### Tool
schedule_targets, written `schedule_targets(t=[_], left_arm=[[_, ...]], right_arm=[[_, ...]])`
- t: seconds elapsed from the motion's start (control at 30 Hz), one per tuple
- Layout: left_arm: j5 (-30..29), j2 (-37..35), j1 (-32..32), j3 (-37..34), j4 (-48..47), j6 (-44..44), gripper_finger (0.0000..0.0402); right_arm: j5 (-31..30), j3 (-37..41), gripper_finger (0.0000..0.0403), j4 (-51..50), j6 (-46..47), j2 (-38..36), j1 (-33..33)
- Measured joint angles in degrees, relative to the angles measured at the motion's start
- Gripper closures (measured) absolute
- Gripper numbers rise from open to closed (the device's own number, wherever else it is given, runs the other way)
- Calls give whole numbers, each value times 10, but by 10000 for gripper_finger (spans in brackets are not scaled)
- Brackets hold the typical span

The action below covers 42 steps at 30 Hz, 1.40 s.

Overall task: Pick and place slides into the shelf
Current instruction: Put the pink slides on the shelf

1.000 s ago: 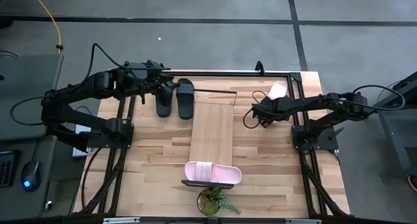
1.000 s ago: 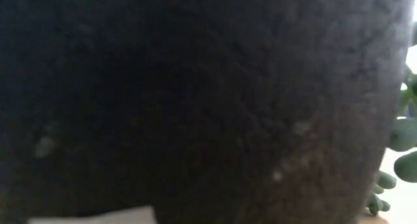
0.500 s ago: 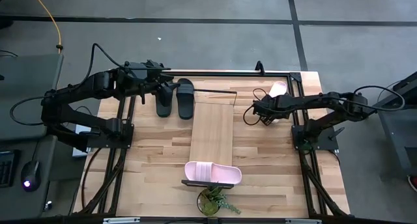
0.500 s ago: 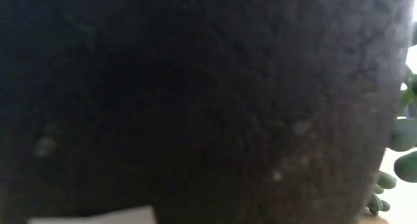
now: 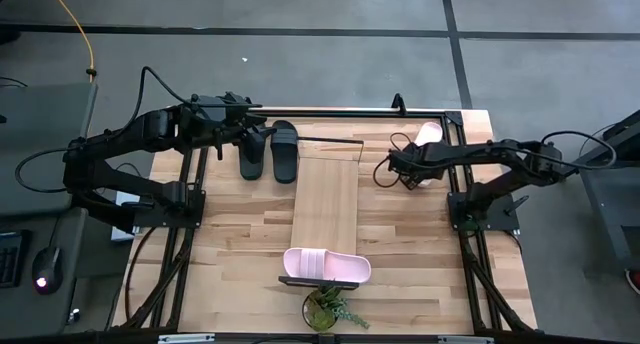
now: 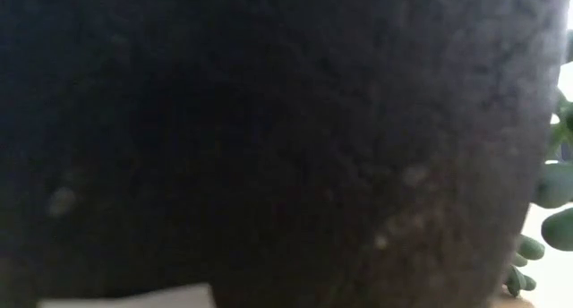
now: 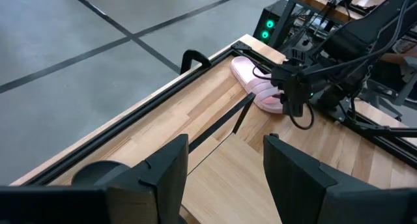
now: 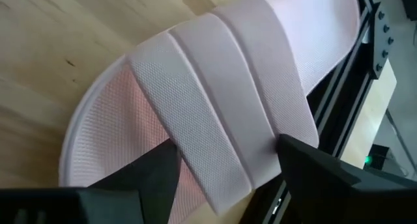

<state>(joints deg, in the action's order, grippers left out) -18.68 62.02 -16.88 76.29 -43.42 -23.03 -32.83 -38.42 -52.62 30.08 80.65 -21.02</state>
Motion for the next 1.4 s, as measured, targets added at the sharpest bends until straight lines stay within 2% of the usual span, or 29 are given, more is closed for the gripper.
schedule_targets(t=[0.1,0.4,0.47,0.7,1.03,1.4], left_arm=[[0,0,0,0,0,0,218],[0,0,0,0,0,0,218],[0,0,0,0,0,0,218],[0,0,0,0,0,0,218],[-4,0,0,0,0,1,218],[-4,0,0,0,-2,4,218]], right_arm=[[8,-1,201,5,-6,20,0],[45,-1,373,19,14,44,0],[57,-1,394,25,14,44,0],[63,-13,400,9,22,40,0],[26,-95,402,-61,-1,18,1],[17,-180,403,-118,-19,18,11]])
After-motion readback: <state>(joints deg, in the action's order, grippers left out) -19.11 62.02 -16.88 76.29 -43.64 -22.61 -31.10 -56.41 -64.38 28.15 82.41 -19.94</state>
